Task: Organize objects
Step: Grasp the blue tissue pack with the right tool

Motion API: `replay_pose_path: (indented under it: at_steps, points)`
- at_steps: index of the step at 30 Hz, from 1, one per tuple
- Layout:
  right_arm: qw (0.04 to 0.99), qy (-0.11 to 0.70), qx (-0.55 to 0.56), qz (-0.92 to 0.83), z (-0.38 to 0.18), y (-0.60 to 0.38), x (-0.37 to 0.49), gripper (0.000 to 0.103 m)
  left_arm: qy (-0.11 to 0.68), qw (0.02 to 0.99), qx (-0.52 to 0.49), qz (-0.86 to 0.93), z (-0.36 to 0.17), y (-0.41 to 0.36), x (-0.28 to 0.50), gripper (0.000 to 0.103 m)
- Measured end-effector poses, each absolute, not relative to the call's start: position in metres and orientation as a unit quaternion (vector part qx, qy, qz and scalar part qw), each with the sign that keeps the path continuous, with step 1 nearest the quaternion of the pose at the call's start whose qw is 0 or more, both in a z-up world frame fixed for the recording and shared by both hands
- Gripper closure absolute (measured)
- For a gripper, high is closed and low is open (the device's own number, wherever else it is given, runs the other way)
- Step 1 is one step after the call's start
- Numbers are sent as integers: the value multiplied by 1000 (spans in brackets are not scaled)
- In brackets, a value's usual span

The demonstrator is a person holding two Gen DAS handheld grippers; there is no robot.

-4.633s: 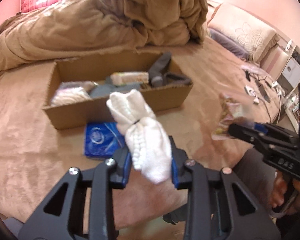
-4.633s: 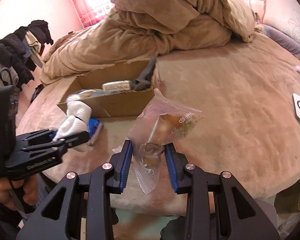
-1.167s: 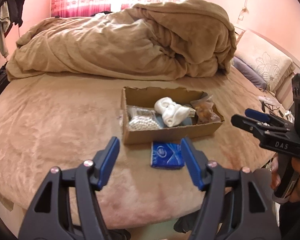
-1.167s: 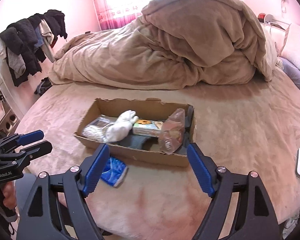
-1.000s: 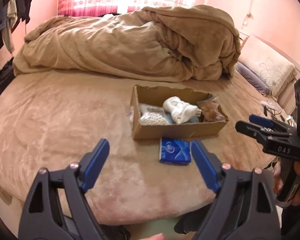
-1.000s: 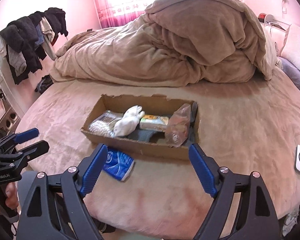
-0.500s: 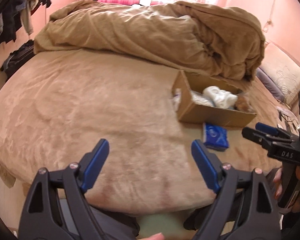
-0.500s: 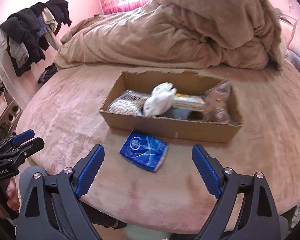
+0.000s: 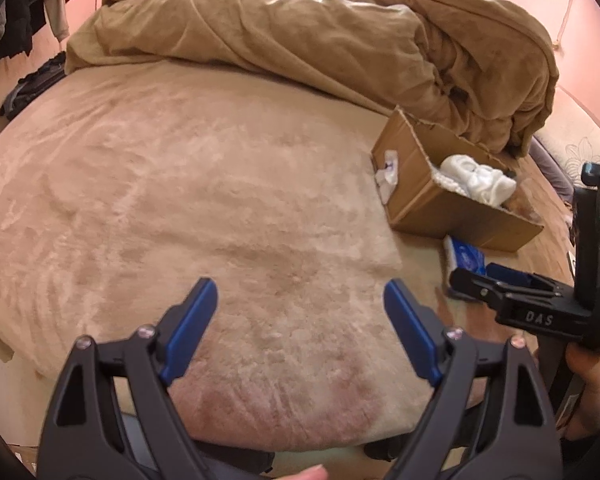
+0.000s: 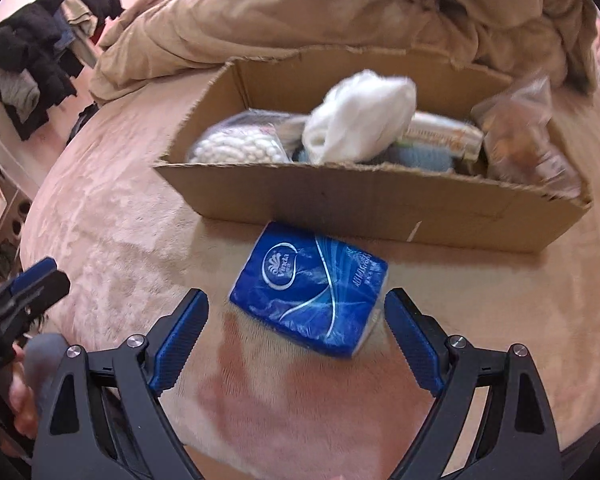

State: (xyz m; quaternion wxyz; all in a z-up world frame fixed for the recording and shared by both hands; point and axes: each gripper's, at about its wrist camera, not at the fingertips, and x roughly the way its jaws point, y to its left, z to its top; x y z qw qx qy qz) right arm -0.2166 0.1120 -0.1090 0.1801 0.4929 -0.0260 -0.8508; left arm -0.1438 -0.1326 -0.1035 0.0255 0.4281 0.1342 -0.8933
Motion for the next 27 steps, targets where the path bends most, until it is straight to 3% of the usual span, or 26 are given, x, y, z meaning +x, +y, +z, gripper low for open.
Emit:
replay_pose_path:
  at_steps: [7, 20, 27]
  points:
    - [163, -8, 490, -856, -122, 106, -230, 12, 135, 25, 448, -884, -115, -130, -157, 17]
    - [188, -14, 479, -857, -116, 124, -219, 38, 120, 14, 440, -890, -92, -105, -151, 17]
    - [204, -20, 463, -863, -95, 133, -206, 39, 106, 5, 428, -898, -70, -89, -146, 17]
